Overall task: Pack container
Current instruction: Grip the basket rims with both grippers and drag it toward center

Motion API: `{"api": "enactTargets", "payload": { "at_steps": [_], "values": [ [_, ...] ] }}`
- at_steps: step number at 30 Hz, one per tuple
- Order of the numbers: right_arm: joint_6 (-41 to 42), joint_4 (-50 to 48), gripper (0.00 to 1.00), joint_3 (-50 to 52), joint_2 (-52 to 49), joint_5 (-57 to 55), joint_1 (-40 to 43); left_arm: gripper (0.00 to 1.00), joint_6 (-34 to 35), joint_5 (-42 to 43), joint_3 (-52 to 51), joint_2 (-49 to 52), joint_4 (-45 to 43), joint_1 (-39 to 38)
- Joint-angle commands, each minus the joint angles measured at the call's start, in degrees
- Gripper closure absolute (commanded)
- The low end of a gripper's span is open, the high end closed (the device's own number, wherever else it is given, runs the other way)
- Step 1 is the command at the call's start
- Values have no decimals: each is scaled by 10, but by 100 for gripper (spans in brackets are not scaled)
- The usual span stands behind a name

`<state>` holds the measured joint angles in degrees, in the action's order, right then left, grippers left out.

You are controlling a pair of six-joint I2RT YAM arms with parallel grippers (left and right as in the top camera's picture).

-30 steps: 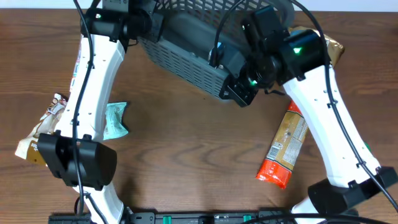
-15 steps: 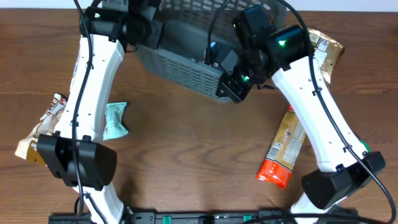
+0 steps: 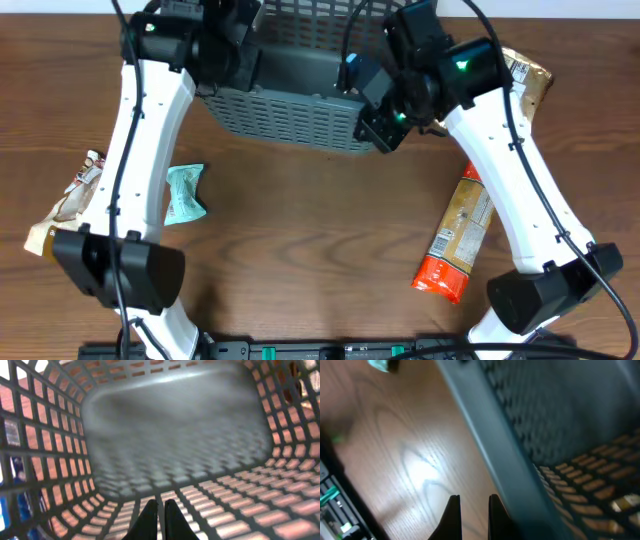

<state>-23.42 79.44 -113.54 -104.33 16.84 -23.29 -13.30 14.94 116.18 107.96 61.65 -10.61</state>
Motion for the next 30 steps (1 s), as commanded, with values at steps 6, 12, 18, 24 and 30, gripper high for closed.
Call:
{"api": "enactTargets", "payload": {
  "at_steps": [6,12,18,24,30],
  "values": [
    [11,-4,99,-10,-3,-20,19,94,17,-3,-1,-43,35,-1],
    [11,-2,99,-10,-3,0,18,94,16,-3,-1,-43,44,-10],
    [11,-9,99,-11,3,60,4,94,16,-4,-1,-43,35,-10],
    [11,-33,99,-12,34,56,-21,94,15,-6,-1,-43,25,-10],
    [48,-83,99,-12,68,25,-20,94,14,-7,-1,-43,24,-10]
  ]
}}
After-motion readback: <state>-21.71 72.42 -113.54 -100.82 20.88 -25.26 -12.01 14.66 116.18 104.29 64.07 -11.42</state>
